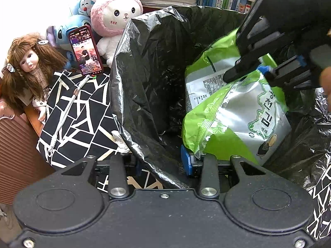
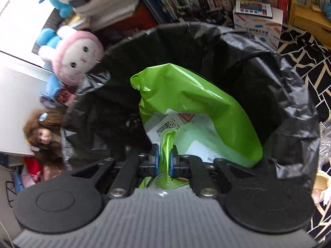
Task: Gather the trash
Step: 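Carry the green snack bag into the black trash bag with the right tool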
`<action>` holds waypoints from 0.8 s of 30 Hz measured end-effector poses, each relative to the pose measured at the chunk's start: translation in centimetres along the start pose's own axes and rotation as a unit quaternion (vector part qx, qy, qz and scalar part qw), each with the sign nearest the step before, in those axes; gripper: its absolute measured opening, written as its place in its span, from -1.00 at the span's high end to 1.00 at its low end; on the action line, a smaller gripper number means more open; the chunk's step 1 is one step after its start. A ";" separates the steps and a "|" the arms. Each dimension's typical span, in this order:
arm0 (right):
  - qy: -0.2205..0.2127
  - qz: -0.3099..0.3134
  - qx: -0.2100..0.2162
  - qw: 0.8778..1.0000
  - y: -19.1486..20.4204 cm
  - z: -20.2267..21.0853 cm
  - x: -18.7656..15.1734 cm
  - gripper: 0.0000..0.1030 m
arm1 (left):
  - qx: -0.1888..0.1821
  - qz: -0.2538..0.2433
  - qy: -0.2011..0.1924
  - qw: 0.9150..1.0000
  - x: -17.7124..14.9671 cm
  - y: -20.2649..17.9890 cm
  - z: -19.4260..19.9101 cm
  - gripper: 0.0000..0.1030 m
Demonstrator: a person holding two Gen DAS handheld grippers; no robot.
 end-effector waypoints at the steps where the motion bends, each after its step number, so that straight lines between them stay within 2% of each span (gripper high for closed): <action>1: 0.005 0.002 -0.008 1.000 0.0 -0.5 0.1 0.71 | 0.000 0.000 0.000 1.000 0.0 0.0 0.0 0.31; 12: 0.055 0.002 -0.051 0.997 -1.7 -4.2 -0.6 0.42 | 0.002 0.001 0.000 1.000 -0.1 0.0 0.0 0.31; 13: 0.056 0.005 -0.051 0.997 -1.6 -4.1 -0.7 0.35 | 0.002 0.001 0.000 1.000 -0.1 0.0 0.0 0.31; 14: 0.055 0.009 -0.052 0.997 -1.5 -3.9 -0.7 0.08 | 0.002 0.001 0.001 1.000 -0.1 0.0 0.0 0.31; 16: 0.052 0.020 -0.049 0.997 -1.1 -3.3 -0.6 -0.09 | 0.002 0.001 0.001 1.000 -0.1 0.0 0.0 0.31; 18: 0.048 0.033 -0.046 0.997 -0.5 -2.6 -0.5 -0.19 | 0.002 0.001 0.001 1.000 0.0 0.0 -0.1 0.31; 20: 0.042 0.048 -0.042 0.997 -0.3 -1.6 -0.5 -0.37 | 0.000 0.001 0.002 1.000 0.0 -0.1 -0.1 0.31; 24: 0.027 0.065 -0.024 0.997 0.0 0.8 -0.7 -0.51 | 0.001 0.000 0.003 1.000 0.1 -0.2 -0.1 0.30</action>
Point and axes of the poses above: each gripper's, at about its wrist camera, not at the fingertips, and z roughly against the way its jaws point, y to its left, x to its top, the point moved 5 cm from there along -z, roughly the way its jaws point, and after that the axes turned 2 degrees about x, right-handed, at the moved point
